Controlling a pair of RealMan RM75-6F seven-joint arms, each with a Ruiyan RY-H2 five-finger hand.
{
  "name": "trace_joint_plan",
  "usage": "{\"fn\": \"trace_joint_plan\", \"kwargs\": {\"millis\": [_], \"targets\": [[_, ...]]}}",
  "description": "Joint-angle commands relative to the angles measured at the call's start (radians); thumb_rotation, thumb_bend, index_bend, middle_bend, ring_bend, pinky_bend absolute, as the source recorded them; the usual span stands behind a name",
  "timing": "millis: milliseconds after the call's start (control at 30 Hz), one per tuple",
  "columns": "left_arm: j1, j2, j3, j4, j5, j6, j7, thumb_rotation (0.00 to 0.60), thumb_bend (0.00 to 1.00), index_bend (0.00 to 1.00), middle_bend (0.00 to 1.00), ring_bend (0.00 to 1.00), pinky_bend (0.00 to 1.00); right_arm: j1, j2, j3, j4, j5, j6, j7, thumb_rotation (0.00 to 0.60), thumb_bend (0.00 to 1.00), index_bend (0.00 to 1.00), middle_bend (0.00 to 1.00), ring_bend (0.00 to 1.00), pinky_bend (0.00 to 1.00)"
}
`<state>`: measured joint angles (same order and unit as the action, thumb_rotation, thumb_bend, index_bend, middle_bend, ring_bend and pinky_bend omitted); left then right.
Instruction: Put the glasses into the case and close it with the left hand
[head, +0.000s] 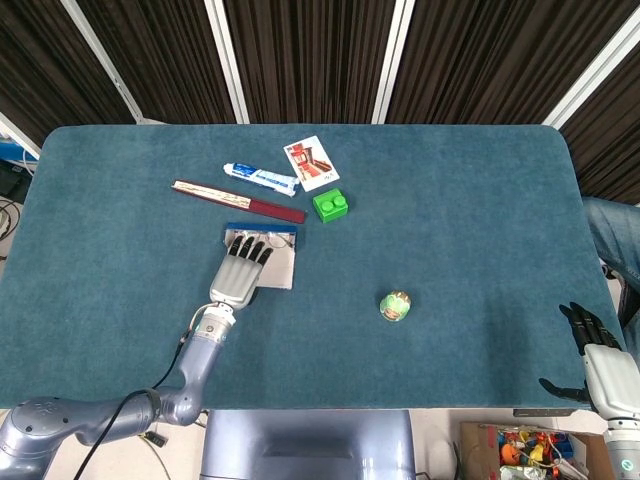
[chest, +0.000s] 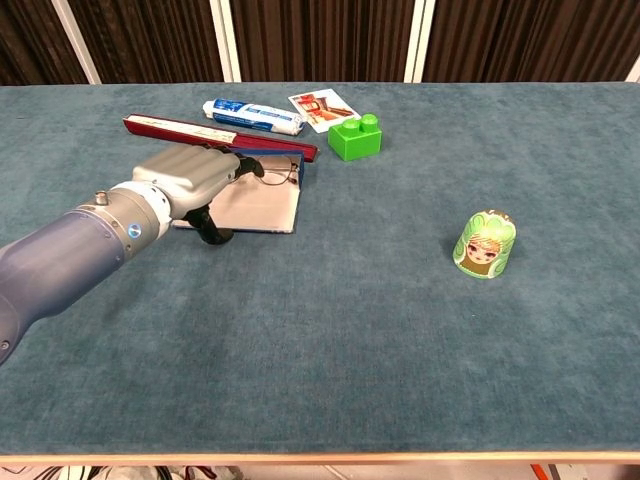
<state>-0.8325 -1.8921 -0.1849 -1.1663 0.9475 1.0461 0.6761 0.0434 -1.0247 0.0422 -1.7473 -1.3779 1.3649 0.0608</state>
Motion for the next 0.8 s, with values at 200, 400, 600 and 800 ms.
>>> {"fn": "trace_joint_plan", "kwargs": {"millis": [200,400,600,800], "targets": [[-0.01,-0.003,-0.021,-0.003,0.009,0.018,0.019,0.6,0.4,0.22,0.11,0.05,0.07,0.001,0.002,-0.001,-0.002,0.002,-0.004,0.001,0.6,0.12,0.0,0.0,0.0,0.17],[-0.027,-0.014,-0.052,0.006,0.001,0.024,0.039,0.6,0.4,0.27,0.11,0.05,0.07,0.001,0.004,-0.001,-0.004,0.005,-0.006,0.002,0.6,0.12,0.0,0.0,0.0,0.17],[-0.045,-0.035,-0.078,0.038,-0.019,0.012,0.046,0.6,0.4,0.31,0.11,0.05,0.07,0.002,0.007,-0.001,-0.009,0.011,-0.013,0.009,0.6,0.11,0.0,0.0,0.0,0.17],[-0.05,-0.053,-0.087,0.07,-0.033,-0.004,0.04,0.6,0.4,0.35,0.11,0.05,0.07,0.002,0.008,0.0,-0.009,0.012,-0.014,0.009,0.6,0.12,0.0,0.0,0.0,0.17]]}}
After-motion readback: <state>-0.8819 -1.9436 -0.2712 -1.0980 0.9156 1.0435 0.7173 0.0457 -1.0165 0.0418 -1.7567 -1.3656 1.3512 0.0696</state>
